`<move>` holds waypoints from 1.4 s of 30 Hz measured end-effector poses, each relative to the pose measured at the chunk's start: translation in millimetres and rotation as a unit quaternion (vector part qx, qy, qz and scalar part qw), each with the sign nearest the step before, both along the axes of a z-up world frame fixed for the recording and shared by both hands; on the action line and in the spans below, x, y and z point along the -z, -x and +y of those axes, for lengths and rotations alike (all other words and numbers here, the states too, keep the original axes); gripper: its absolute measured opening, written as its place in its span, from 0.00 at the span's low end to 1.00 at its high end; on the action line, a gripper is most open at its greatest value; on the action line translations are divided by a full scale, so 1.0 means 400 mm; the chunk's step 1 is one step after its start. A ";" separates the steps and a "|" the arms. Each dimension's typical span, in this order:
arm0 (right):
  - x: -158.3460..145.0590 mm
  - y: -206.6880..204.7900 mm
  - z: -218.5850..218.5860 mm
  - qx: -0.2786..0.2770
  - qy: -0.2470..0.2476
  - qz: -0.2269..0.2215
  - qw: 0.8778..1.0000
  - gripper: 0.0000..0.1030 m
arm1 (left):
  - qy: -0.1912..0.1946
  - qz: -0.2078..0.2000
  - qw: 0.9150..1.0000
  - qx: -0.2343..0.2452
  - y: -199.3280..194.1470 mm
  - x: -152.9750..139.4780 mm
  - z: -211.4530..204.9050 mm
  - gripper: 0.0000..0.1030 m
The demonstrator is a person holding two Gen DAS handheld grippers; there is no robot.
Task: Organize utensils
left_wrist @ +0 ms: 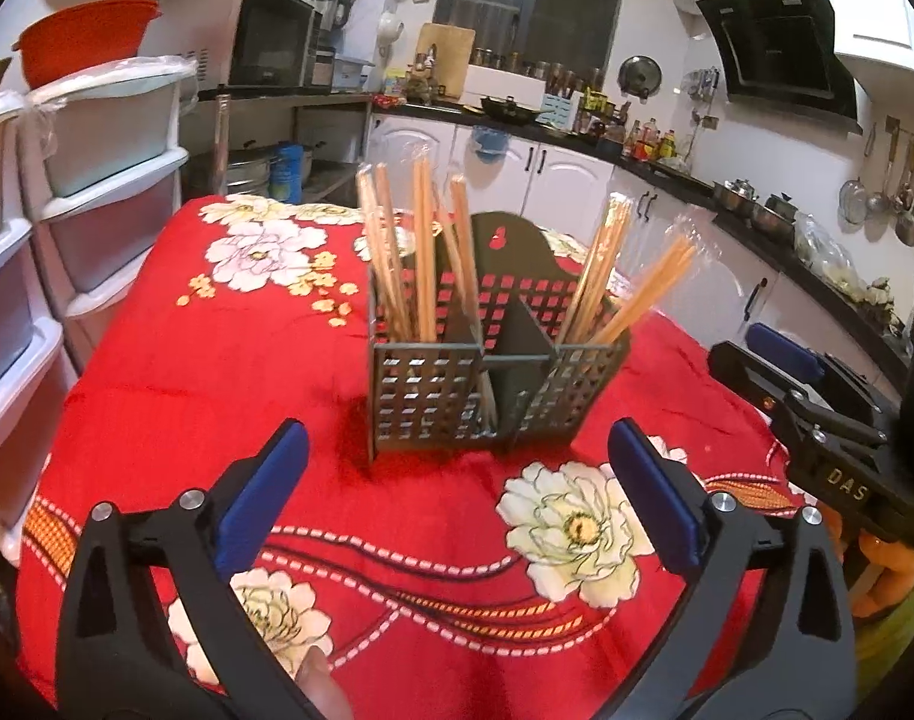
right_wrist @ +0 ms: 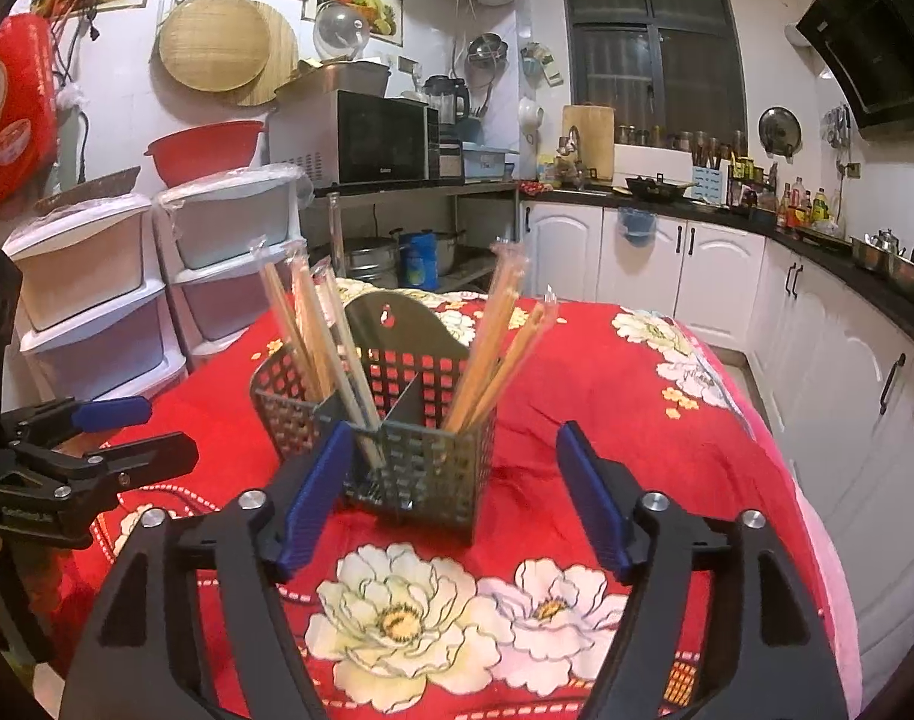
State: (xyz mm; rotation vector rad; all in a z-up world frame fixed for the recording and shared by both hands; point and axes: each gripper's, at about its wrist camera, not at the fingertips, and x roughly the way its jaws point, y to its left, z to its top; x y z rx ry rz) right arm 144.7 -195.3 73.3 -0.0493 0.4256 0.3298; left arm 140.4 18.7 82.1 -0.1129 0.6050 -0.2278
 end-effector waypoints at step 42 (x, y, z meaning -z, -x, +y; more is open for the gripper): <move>0.178 0.139 -0.033 0.025 -0.018 -0.043 0.999 0.93 | -0.020 -0.078 0.995 -0.062 0.126 0.127 -0.007 0.89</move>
